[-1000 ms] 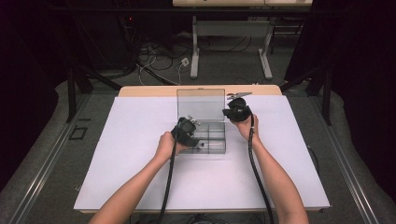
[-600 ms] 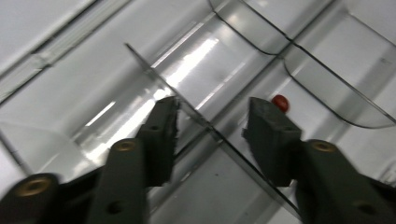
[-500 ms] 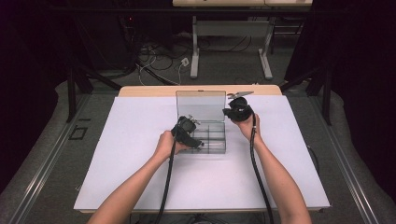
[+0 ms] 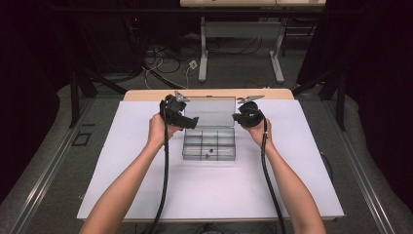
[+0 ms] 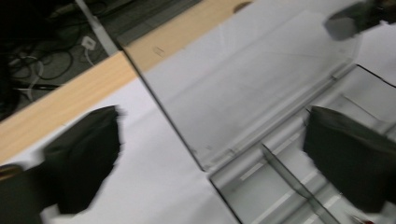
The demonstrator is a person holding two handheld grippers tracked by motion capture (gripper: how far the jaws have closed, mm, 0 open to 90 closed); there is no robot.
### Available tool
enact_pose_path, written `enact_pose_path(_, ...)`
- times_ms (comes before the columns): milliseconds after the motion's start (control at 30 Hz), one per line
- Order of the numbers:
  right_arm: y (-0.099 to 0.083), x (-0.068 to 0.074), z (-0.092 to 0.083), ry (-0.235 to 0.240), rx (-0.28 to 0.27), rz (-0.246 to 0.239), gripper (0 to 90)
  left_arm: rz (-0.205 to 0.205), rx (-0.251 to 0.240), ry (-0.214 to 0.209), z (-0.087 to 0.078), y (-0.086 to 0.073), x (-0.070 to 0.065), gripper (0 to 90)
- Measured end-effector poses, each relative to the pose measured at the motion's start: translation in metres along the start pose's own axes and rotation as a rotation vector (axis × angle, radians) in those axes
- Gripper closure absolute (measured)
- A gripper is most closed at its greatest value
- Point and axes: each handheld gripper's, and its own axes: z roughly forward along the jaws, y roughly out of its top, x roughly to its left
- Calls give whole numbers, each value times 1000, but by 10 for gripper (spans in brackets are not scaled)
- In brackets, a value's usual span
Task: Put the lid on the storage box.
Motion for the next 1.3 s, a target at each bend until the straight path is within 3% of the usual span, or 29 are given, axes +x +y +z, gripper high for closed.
enact_pose_path(67, 0, 1, -1, 1, -2, -4, 900, 7, 22, 7, 2, 6, 5, 169)
enact_pose_path(167, 1, 2, -2, -2, -3, -11, 900, 22, 14, 13, 4, 12, 9, 283)
enact_pose_path(333, 1, 2, -3, -1, -4, -19, 900, 42, -22, -19, 2, 14, 12, 489)
enact_pose_path(500, 3, 0, -12, -15, -6, -40, 900, 52, -32, -12, 0, 12, 15, 587)
enact_pose_path(633, 7, 2, -32, -29, 9, -69, 875, 36, -61, -19, -1, 9, 15, 615)
enact_pose_path(667, 8, 3, -38, -33, 8, -74, 857, 48, -63, -18, -1, 8, 16, 622)
enact_pose_path(700, 9, 3, -44, -28, -1, -84, 842, 28, -72, -21, -1, 7, 15, 631)
enact_pose_path(833, 17, 8, -59, -9, -38, -100, 781, 57, -63, -17, -4, 5, 13, 641)
enact_pose_path(967, 28, 15, -61, 7, -49, -110, 703, 75, -60, -22, -5, 3, 13, 644)
enact_pose_path(1100, 38, 19, -57, 6, -51, -96, 716, 83, -60, -19, -5, 3, 13, 662)
enact_pose_path(1300, 36, 24, -61, 19, -57, -84, 764, 84, -76, -56, -13, -4, 11, 677)
